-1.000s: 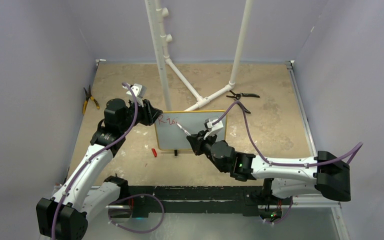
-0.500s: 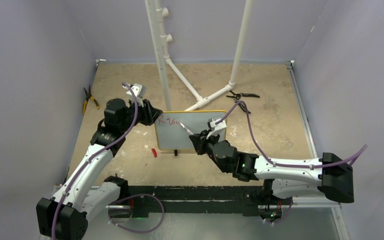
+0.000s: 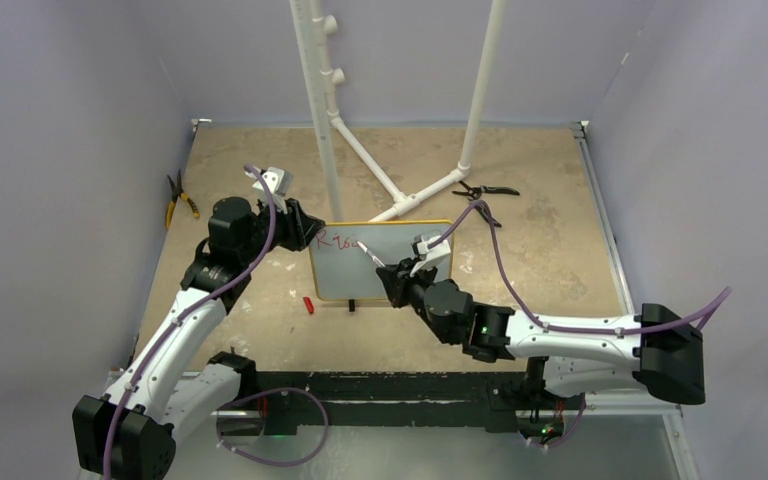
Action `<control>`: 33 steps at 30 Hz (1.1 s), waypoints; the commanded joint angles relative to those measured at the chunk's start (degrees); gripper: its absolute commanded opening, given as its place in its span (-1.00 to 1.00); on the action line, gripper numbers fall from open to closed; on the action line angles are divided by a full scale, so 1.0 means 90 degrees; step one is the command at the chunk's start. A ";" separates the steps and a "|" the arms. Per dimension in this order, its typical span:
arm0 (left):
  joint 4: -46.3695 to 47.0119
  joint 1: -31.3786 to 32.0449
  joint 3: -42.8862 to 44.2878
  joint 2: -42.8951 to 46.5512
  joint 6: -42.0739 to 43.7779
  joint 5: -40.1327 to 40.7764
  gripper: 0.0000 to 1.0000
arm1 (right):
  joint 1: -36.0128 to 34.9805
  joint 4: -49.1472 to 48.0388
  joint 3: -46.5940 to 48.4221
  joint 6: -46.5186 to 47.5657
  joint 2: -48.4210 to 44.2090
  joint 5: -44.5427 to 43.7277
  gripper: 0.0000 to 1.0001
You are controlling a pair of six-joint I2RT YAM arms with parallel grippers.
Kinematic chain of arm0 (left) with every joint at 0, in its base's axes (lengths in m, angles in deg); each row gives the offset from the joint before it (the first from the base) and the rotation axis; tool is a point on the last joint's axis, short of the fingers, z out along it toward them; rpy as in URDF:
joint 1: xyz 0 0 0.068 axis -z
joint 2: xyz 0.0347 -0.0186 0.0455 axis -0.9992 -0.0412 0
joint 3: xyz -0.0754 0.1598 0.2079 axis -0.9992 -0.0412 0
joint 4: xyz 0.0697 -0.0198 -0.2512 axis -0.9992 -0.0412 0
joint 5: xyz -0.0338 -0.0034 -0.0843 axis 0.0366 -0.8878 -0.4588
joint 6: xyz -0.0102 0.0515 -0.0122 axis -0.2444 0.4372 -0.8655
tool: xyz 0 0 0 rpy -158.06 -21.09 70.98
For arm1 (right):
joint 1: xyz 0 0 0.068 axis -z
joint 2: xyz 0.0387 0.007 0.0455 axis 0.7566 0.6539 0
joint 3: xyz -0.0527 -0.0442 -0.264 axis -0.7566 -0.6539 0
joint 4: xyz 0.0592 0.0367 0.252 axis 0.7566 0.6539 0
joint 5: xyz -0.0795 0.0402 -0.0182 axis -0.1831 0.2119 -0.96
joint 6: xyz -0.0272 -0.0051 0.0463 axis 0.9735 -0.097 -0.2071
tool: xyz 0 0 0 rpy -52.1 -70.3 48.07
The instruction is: Write a sentence on the whiteboard
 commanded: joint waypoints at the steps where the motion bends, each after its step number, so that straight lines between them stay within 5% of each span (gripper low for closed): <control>1: -0.0017 -0.0004 -0.0085 -0.0030 -0.0077 -0.0181 -0.41 | 0.0037 -0.0213 0.0274 0.0115 0.0147 -0.0222 -1.00; 33: -0.0012 -0.0004 -0.0084 0.0000 -0.0087 -0.0167 -0.41 | 0.0027 0.0718 0.0098 -0.0492 -0.0122 -0.0204 -1.00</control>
